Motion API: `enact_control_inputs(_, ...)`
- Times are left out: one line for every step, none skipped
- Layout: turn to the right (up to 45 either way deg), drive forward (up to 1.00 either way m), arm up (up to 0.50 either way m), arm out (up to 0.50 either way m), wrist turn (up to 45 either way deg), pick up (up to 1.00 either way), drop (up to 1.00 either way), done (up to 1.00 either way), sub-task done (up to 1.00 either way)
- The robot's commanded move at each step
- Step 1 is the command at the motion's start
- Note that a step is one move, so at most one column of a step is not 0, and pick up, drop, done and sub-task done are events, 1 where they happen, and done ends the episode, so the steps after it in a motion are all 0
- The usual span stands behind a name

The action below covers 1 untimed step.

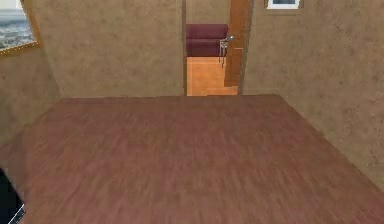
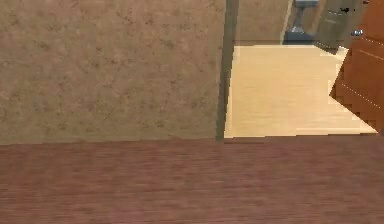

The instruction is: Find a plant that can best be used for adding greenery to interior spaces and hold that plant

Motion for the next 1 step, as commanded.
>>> enact_control_inputs(0.0, 1.0, 0.0, 0.0, 0.0, 0.0, 0.0, 0.0, 0.0)
